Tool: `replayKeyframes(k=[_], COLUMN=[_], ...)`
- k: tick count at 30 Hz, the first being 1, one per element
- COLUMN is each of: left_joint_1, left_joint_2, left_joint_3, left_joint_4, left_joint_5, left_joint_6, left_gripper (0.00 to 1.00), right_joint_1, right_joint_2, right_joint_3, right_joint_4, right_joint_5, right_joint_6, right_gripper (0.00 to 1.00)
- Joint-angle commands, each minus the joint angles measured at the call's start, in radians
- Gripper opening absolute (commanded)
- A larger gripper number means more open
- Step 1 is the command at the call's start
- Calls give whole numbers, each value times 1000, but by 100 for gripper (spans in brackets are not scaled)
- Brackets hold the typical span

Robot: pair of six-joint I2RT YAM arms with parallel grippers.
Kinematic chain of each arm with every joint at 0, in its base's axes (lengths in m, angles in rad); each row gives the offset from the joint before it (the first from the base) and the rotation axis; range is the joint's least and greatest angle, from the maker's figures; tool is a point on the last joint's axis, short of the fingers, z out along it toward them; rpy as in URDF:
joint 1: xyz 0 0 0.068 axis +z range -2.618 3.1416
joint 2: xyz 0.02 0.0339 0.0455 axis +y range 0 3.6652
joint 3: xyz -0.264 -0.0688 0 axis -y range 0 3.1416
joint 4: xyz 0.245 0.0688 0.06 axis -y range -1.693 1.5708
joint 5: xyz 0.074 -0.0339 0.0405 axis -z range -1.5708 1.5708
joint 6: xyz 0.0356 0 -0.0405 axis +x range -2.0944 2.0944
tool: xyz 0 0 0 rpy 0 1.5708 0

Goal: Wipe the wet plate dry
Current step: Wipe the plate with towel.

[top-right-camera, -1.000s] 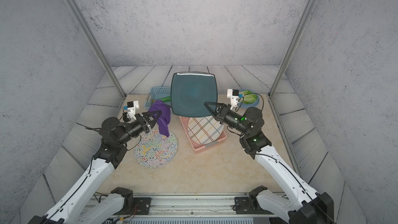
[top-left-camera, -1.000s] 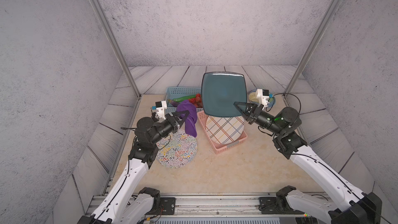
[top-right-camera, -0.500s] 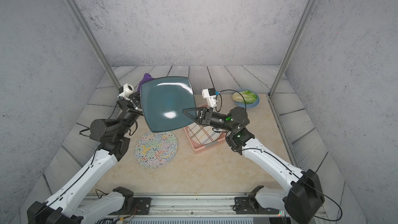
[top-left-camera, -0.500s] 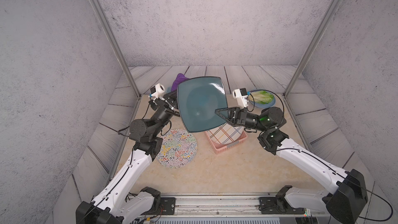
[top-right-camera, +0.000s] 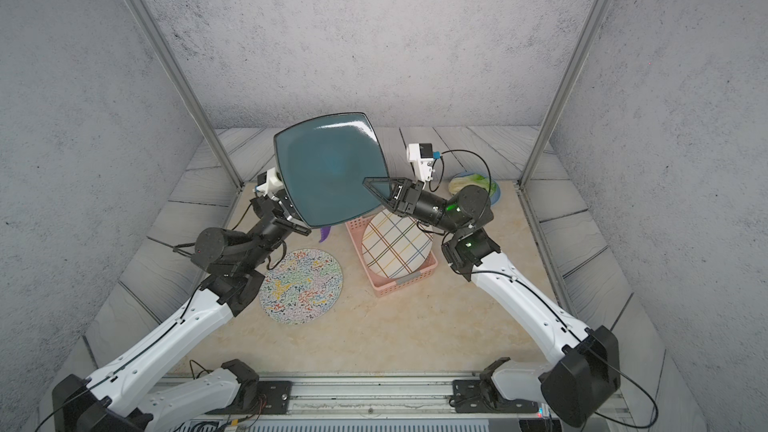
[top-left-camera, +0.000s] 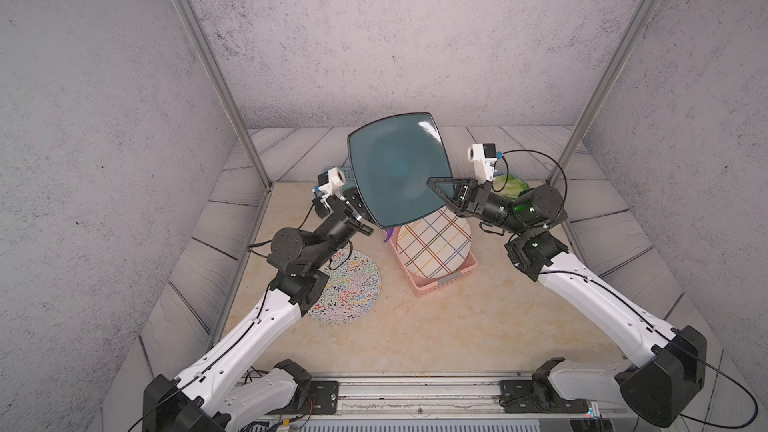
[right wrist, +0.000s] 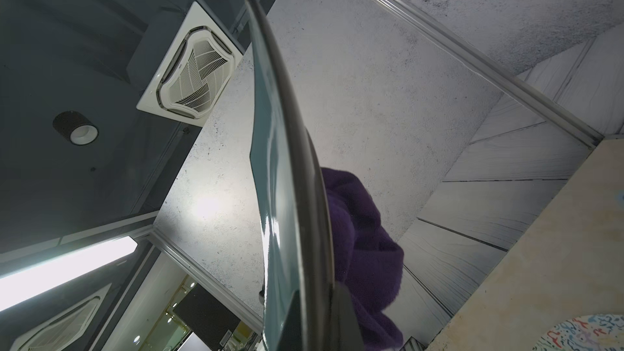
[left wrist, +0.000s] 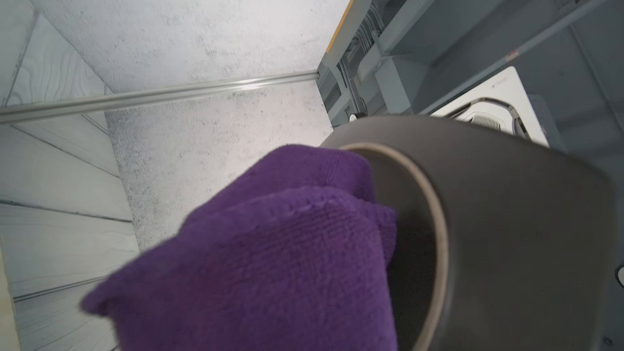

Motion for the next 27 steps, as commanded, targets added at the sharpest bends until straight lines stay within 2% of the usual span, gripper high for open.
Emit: replayKeyframes(k=[1, 4, 7, 9, 12, 14, 16, 20, 23, 27], left_joint_1=[-3, -43, -99, -116, -116, -109, -108, -109, -108, -109], left_joint_2=[-1, 24, 12, -17, -137, -263, -377, -503, -458, -295], left_joint_3=[112, 91, 29, -27, -172, -234, -244, -163, -70, 62], left_joint_4=[159, 204, 204, 198, 122, -56, -297, -723, -863, -923], left_joint_5=[53, 37, 31, 26, -29, -51, -74, -180, -211, -138], left_joint_6=[-20, -33, -9, 10, 74, 180, 347, 688, 859, 972], left_gripper=[0, 0, 0, 0, 0, 0, 0, 0, 0, 0], right_joint_1=[74, 107, 89, 61, -2, -44, -64, -58, -46, -8], right_joint_2=[-50, -43, -14, 10, 32, 29, 14, -30, -42, -53], right_joint_3=[-45, -33, 21, 59, 74, 62, 45, 43, 39, 54], right_joint_4=[34, 42, 24, 19, 71, 77, 44, -166, -242, -325], right_joint_5=[40, 97, 147, 172, 212, 231, 237, 228, 233, 259], right_joint_6=[-61, -74, -66, -50, 18, 42, 27, -124, -185, -271], right_gripper=[0, 0, 0, 0, 0, 0, 0, 0, 0, 0])
